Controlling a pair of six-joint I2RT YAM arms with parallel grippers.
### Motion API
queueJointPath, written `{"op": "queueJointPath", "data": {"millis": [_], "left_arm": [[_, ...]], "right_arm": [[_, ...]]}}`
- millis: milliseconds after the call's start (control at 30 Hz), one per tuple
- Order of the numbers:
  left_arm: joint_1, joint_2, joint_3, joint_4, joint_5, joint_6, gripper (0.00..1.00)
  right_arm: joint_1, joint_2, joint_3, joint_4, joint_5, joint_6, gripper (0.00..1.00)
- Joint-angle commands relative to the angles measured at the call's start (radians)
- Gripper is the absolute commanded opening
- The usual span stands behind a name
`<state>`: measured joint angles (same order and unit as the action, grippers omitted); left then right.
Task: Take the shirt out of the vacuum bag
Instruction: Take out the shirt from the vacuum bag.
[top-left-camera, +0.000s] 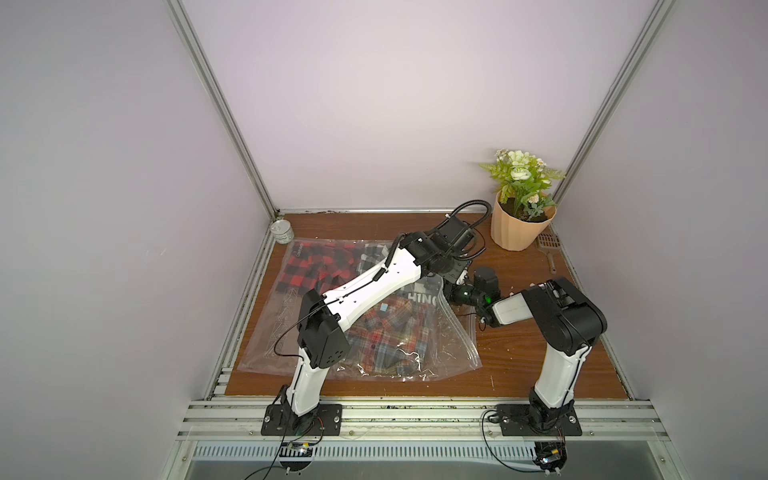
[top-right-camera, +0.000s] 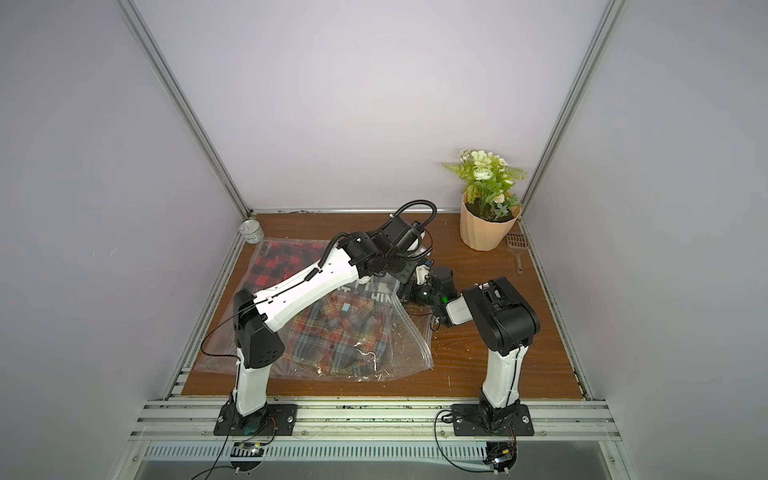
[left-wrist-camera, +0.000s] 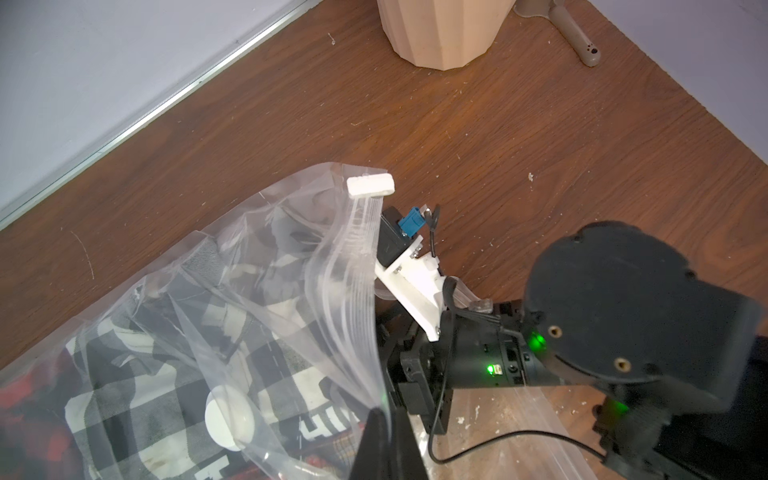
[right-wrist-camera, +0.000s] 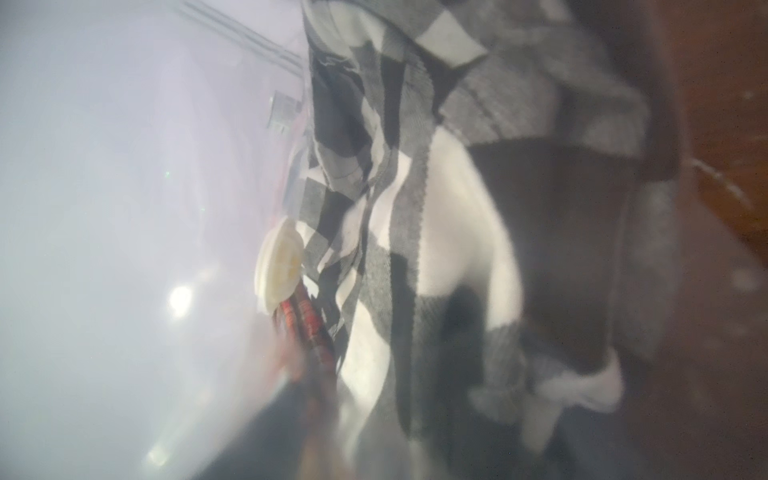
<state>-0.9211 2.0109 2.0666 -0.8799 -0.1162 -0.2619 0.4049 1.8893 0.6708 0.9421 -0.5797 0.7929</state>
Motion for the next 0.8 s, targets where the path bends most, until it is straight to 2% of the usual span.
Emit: {"op": "queueJointPath", "data": {"millis": [0, 300, 533, 600, 767], "left_arm": [[0.001, -0.040, 0.029, 0.000, 0.017, 0.010, 0.01], [0.004, -0.041, 0.009, 0.001, -0.002, 0.011, 0.00], [0.031, -0.042, -0.026, 0.001, -0.016, 0.011, 0.01], [0.043, -0.040, -0.035, 0.001, -0.016, 0.010, 0.01], [0.055, -0.023, -0.044, 0.001, -0.035, 0.024, 0.00]], "right_arm": [[0.010, 0.009, 0.026, -0.003, -0.028, -0.008, 0.69], [0.011, 0.003, 0.018, -0.001, -0.034, -0.007, 0.43], [0.009, -0.048, 0.019, -0.043, -0.032, -0.017, 0.18], [0.010, -0.071, 0.026, -0.073, -0.035, -0.024, 0.10], [0.007, -0.168, 0.056, -0.245, -0.014, -0.095, 0.02]]}}
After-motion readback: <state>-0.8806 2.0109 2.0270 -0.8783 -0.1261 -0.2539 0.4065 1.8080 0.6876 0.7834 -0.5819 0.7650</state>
